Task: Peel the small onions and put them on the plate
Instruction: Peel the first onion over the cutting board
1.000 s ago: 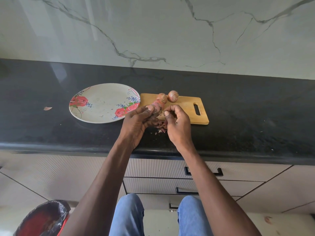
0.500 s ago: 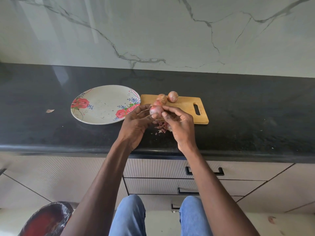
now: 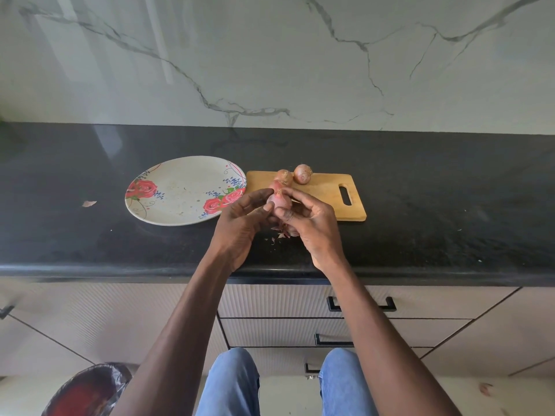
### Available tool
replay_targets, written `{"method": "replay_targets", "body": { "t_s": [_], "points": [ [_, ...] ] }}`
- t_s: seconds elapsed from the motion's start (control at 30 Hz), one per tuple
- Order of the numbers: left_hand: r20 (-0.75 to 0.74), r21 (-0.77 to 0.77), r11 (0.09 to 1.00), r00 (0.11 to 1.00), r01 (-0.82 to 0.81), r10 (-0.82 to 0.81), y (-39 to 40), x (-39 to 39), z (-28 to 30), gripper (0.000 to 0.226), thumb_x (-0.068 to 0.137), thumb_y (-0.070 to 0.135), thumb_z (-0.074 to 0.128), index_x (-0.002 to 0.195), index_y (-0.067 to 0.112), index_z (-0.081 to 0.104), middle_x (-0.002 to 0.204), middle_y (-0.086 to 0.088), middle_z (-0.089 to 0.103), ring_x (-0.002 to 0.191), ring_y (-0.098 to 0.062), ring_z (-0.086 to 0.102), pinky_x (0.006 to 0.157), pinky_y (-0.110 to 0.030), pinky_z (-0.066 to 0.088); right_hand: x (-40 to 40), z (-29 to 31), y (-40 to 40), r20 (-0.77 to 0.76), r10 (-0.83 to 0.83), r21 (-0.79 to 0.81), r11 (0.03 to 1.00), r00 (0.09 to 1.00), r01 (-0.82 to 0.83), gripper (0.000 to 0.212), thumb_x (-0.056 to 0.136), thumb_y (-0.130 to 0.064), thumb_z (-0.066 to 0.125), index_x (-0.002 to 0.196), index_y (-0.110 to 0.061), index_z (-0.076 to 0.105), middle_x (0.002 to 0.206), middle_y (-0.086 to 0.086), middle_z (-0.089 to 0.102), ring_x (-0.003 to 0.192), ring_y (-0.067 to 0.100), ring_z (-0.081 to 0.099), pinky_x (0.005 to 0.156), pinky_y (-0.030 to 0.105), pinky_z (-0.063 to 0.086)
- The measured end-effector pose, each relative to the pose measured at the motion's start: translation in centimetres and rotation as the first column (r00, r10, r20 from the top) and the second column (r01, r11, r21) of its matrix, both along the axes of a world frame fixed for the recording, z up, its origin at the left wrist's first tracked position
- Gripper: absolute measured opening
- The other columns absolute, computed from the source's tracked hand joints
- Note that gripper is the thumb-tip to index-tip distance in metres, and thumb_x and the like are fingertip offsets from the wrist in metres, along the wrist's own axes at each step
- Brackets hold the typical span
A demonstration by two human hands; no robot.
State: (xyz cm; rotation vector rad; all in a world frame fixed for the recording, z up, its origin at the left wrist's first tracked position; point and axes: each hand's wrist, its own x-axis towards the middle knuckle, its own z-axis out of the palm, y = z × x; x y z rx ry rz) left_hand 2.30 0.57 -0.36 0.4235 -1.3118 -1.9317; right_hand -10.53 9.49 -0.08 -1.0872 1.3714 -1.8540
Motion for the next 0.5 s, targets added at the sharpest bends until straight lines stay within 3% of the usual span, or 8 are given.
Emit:
{"method": "replay_targets", "body": {
  "t_s": [0.07, 0.17, 0.27, 0.33, 0.4, 0.5],
  "points": [
    [0.008, -0.007, 1.000, 1.000, -0.020, 0.020, 0.0, 0.0, 0.0, 0.029, 0.086, 0.011, 0.073, 0.115, 0.007, 0.070, 0.118, -0.018, 0.069, 0.098, -0.032, 0.069, 0.083, -0.044, 0.060, 0.0, -0.1, -0.1, 0.011, 0.018, -0.019, 1.000, 1.000, -0.018, 0.045, 0.085, -0.002, 0.076, 0.128, -0.012, 0.066, 0.117, 0.010, 0.074, 0.099, 0.012, 0.071, 0.071, 0.018, 0.054],
    [0.002, 0.017, 0.999, 0.999, -0.041, 0.041, 0.5, -0.1, 0.4, 0.026, 0.083, 0.009, 0.072, 0.109, 0.008, 0.072, 0.109, -0.014, 0.073, 0.095, -0.027, 0.073, 0.077, -0.037, 0.061, -0.1, -0.4, -0.2, -0.019, -0.030, -0.019, 0.999, 0.999, 0.030, 0.043, 0.083, -0.003, 0.079, 0.123, -0.011, 0.067, 0.114, 0.006, 0.074, 0.106, 0.018, 0.071, 0.073, 0.021, 0.056],
    [-0.001, 0.032, 0.997, 0.998, -0.067, 0.068, 0.6, -0.1, 0.6, 0.028, 0.080, 0.007, 0.072, 0.108, 0.006, 0.073, 0.108, -0.013, 0.075, 0.100, -0.027, 0.072, 0.080, -0.036, 0.061, 0.0, -0.8, -0.5, -0.262, -0.197, -0.056, 0.980, 0.945, 0.189, 0.047, 0.077, -0.008, 0.085, 0.121, -0.013, 0.070, 0.120, 0.000, 0.071, 0.113, 0.013, 0.067, 0.087, 0.025, 0.057],
    [0.006, 0.058, 0.998, 0.999, -0.038, 0.038, 0.6, -0.1, 0.9, 0.031, 0.080, 0.006, 0.071, 0.112, 0.004, 0.071, 0.110, -0.014, 0.074, 0.102, -0.027, 0.071, 0.081, -0.033, 0.061, 0.3, -0.9, -0.4, -0.361, -0.268, -0.119, 0.963, 0.893, 0.241, 0.048, 0.074, -0.006, 0.086, 0.119, -0.011, 0.070, 0.121, -0.001, 0.069, 0.115, 0.010, 0.064, 0.089, 0.018, 0.054],
    [0.006, 0.085, 0.996, 1.000, -0.004, 0.003, 0.6, 0.0, 1.0, 0.030, 0.082, 0.006, 0.069, 0.112, 0.003, 0.070, 0.107, -0.014, 0.074, 0.098, -0.024, 0.072, 0.080, -0.030, 0.061, 0.4, -0.8, -0.4, -0.390, -0.298, -0.154, 0.954, 0.871, 0.258, 0.047, 0.075, -0.007, 0.086, 0.119, -0.010, 0.070, 0.120, -0.002, 0.068, 0.114, 0.008, 0.063, 0.088, 0.016, 0.053],
    [-0.021, 0.139, 0.990, 1.000, -0.011, 0.014, 0.7, 0.0, 1.1, 0.024, 0.082, 0.010, 0.069, 0.106, 0.005, 0.069, 0.100, -0.013, 0.075, 0.089, -0.023, 0.074, 0.079, -0.031, 0.062, 0.0, -0.9, -0.3, -0.366, -0.286, -0.175, 0.956, 0.885, 0.237, 0.039, 0.082, -0.012, 0.082, 0.119, -0.012, 0.071, 0.121, -0.004, 0.068, 0.116, 0.008, 0.063, 0.094, 0.027, 0.055]
  ]
}}
